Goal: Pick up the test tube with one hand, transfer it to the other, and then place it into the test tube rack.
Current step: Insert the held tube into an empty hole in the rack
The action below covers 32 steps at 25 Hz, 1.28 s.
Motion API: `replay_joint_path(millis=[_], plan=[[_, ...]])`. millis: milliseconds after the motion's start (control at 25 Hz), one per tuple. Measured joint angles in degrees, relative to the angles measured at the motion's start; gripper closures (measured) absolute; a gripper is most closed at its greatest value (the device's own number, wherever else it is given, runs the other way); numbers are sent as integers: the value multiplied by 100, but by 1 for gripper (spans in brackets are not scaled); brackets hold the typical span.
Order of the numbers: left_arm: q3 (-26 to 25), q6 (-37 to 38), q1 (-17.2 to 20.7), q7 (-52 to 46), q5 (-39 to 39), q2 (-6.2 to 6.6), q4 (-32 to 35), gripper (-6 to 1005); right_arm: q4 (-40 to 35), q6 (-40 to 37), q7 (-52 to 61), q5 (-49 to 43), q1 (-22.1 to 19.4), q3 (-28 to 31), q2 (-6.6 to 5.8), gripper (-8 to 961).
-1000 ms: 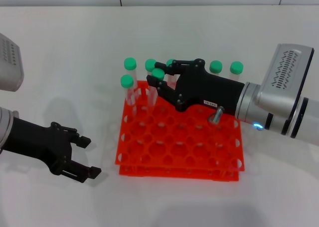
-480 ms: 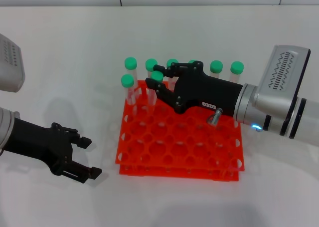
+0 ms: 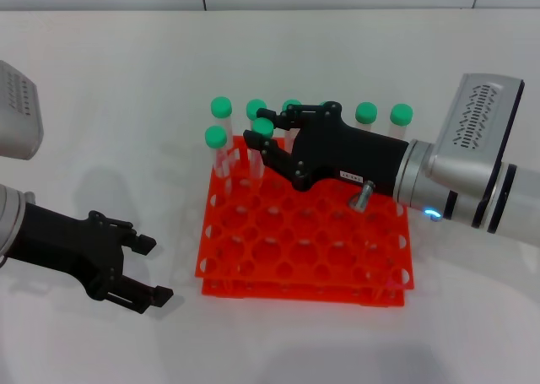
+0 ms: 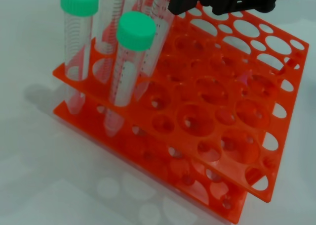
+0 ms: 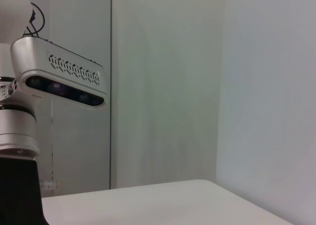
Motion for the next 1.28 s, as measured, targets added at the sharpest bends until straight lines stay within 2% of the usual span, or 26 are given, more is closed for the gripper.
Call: replay_joint_path(millis=[1280], plan=[[0,9,0,5,0,25,-46,137,-47,114,187,-54,127,-78,0,685]])
